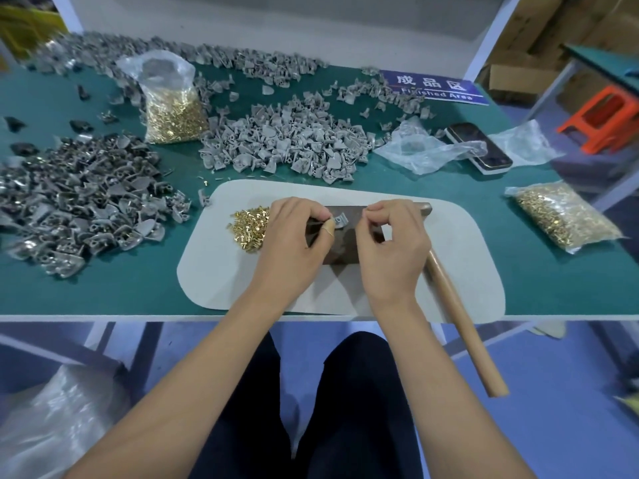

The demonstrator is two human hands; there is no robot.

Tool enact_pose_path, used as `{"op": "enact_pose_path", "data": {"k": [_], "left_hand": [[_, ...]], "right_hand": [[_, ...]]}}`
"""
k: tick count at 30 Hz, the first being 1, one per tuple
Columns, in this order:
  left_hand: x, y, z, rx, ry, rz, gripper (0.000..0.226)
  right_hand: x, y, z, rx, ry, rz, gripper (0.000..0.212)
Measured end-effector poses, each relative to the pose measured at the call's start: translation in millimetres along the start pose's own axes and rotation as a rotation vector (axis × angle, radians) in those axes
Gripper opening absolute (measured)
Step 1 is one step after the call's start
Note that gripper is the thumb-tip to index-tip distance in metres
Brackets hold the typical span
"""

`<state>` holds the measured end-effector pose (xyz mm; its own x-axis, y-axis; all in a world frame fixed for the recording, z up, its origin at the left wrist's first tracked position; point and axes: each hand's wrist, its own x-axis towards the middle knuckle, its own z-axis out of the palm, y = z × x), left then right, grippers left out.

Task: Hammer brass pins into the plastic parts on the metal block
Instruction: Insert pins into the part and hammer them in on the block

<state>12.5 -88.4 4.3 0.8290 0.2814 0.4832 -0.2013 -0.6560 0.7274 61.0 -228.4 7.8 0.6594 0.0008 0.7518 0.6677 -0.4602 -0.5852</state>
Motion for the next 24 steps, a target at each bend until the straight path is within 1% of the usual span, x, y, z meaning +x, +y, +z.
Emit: {"op": "enact_pose_path", "data": {"k": [3, 5, 6, 8, 11, 15, 20, 24], "left_hand": [[-0.3, -1.1, 0.9, -0.015, 0.006, 0.0, 0.005], [0.1, -1.7, 1.2, -0.014, 0.008, 0.0, 0.006], [0.4, -1.9, 1.3, -0.012, 0.009, -0.003, 0.006], [1.0, -3.0, 1.6, -0.009, 0.013, -0.001, 0.006], [0.6, -3.8, 2.1, 0.0, 0.01, -0.005, 0.005], [0.1, -2.5, 1.9, 0.014, 0.006, -0.005, 0.007], [-0.3, -1.1, 0.7, 0.043, 0.014, 0.021, 0.006], [-0.3, 1.2, 3.0, 0.109, 0.004, 0.043, 0.007]], "right_hand": [[-0.2, -3.2, 0.6, -0.004, -0.043, 0.095, 0.015], [1.2, -6.3, 0.1, 0.022, -0.074, 0.157, 0.02], [2.0, -7.3, 0.1, 0.021, -0.091, 0.136, 0.021], [2.9, -8.0, -0.5, 0.001, -0.126, 0.05, 0.015], [3.7, -7.3, -1.0, 0.009, -0.149, 0.001, 0.015], [2.3, -5.7, 0.4, 0.052, -0.225, 0.006, 0.014], [5.7, 0.6, -0.3, 0.02, -0.215, 0.036, 0.01], [3.5, 1.0, 4.4, -0.054, -0.298, 0.025, 0.006]]}}
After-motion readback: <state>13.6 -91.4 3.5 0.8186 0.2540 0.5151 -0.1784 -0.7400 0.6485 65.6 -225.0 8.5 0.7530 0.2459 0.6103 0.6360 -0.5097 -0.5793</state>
